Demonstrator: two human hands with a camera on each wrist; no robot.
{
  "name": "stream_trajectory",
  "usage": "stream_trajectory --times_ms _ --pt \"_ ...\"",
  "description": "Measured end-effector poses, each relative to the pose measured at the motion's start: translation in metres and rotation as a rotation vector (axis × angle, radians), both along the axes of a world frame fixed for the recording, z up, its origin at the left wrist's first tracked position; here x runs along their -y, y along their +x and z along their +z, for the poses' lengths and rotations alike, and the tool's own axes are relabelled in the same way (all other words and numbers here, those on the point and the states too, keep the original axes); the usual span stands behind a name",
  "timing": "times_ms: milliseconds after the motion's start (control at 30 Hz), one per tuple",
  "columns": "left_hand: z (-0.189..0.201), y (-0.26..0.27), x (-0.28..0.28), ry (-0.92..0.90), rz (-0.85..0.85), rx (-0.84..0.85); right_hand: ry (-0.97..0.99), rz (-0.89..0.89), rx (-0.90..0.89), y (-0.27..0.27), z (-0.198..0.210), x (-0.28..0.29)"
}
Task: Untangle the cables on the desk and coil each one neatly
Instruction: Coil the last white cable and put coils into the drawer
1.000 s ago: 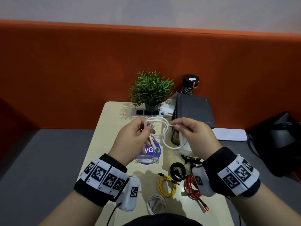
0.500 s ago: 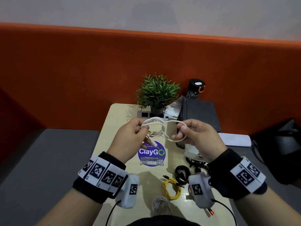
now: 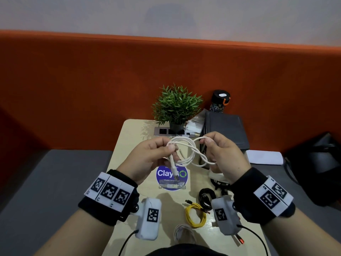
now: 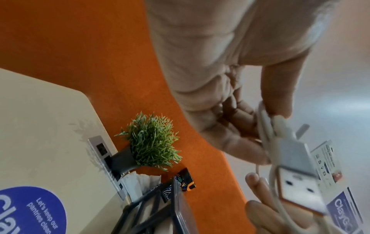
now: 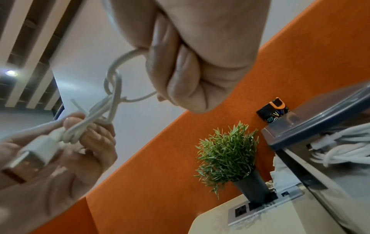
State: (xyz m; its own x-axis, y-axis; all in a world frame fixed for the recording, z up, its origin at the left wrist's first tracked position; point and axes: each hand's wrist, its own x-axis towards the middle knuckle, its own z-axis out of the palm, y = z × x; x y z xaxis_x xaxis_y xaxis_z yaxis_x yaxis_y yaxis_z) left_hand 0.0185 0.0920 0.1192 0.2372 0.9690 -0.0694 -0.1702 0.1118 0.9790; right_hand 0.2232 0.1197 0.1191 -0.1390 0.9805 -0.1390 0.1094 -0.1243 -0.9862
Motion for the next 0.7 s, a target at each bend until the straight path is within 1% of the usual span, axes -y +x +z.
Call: stream_trajectory --times_ms 133,200,267,300,367,400,500,567,600,633,700 --pt "0.002 0.002 -0.002 0.023 0.014 -0.098 -0.012 -0.029 0.024 -0.002 0.003 0.000" --pt "0.002 0.005 0.000 -0.010 -0.010 -0.127 -0.006 -0.032 0.018 -0.006 0.005 0.001" --pt "0.000 0.010 0.001 -0.026 -0.038 -0.178 0.028 -0.031 0.047 -0.010 0.007 0.002" --pt "-0.002 0.013 0.002 -0.007 -0.040 -0.235 0.049 -0.021 0.075 -0.011 0.007 0.003" --pt "-0.007 0.016 0.001 0.094 -0.020 -0.390 0.090 0.000 0.127 -0.014 0.007 0.006" --pt "-0.009 0.016 0.001 0.142 -0.016 -0.440 0.105 0.004 0.135 -0.015 0.007 0.007" --pt "-0.007 0.016 0.002 0.201 -0.053 -0.516 0.118 -0.023 0.111 -0.014 0.008 0.008" --pt "-0.006 0.016 0.002 0.268 -0.078 -0.670 0.113 -0.050 0.087 -0.013 0.009 0.006" --pt "-0.006 0.015 0.001 0.289 -0.057 -0.726 0.111 -0.057 0.064 -0.012 0.010 0.004" --pt "-0.005 0.014 0.001 0.294 -0.024 -0.728 0.111 -0.061 0.043 -0.011 0.012 0.003" --pt "-0.003 0.012 -0.001 0.290 0.029 -0.636 0.117 -0.065 0.016 -0.006 0.016 0.001"
